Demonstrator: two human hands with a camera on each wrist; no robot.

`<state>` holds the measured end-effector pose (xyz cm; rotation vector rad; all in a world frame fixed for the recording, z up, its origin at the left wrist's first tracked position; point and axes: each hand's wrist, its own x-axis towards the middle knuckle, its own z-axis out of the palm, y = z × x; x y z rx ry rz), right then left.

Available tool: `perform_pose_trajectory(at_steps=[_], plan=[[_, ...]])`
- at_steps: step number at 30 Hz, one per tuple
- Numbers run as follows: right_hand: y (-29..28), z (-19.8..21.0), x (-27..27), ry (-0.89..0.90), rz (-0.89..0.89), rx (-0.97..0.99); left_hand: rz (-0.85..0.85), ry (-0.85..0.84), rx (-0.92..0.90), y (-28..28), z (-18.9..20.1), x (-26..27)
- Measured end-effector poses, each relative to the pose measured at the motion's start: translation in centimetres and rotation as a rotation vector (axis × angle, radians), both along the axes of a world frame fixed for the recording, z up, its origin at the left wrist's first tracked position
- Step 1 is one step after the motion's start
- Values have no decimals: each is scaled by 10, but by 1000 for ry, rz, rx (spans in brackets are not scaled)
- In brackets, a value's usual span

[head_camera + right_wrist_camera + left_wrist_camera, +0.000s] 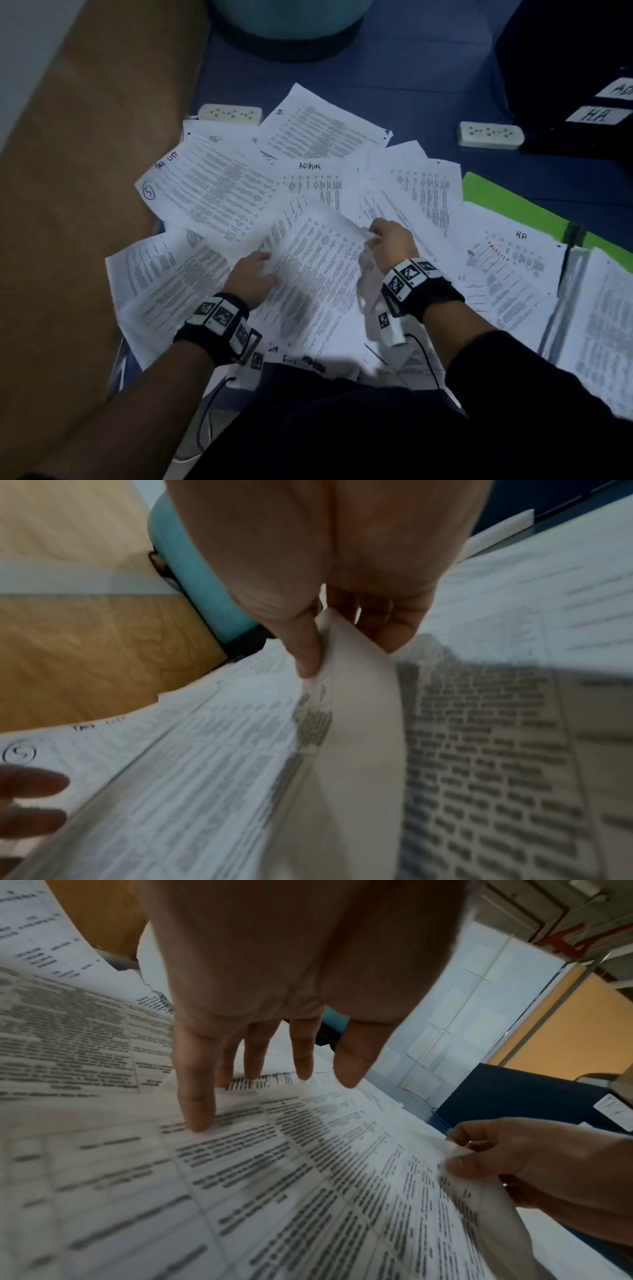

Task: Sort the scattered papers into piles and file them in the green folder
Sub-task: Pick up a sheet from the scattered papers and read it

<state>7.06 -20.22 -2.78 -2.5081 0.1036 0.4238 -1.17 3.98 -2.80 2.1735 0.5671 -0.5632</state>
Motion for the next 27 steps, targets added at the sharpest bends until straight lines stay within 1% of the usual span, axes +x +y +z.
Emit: perform_pose_trajectory(at_steps=[3, 6, 8, 9, 10, 11, 12, 13, 14, 17, 19, 20, 21, 24, 27], plan=[[-19, 27, 0, -46, 51, 154, 15, -67, -59, 5, 4, 5], [-25, 58, 2, 0, 135, 366, 49, -160, -216, 5, 15, 15], [-19, 67, 7, 24, 146, 449, 46, -219, -218, 5, 18, 17], [-13, 66, 10, 13, 117, 504, 78, -252, -209, 6, 19, 16], [-7, 62, 12, -9, 50, 558, 130, -287, -220, 9, 20, 15], [0, 56, 14, -26, -40, 617, 188, -295, -206, 15, 18, 12], [7, 49, 15, -24, -122, 633, 257, -295, -195, 23, 16, 10], [15, 40, 15, -11, -168, 582, 328, -276, -179, 34, 12, 7], [23, 30, 15, 17, -151, 459, 392, -276, -161, 45, 9, 4], [58, -8, 9, 184, 29, 17, 548, -268, -112, 68, 4, -5], [83, -28, -2, 174, 74, -234, 592, -266, -89, 76, 2, -11], [92, -33, -7, 136, 44, -290, 598, -274, -87, 79, 1, -13], [100, -37, -10, 119, 2, -307, 596, -281, -86, 81, 1, -15], [108, -47, -9, 180, -55, -279, 570, -285, -43, 83, 2, -19], [100, -50, -5, 202, -109, -284, 557, -289, -68, 78, 1, -16]])
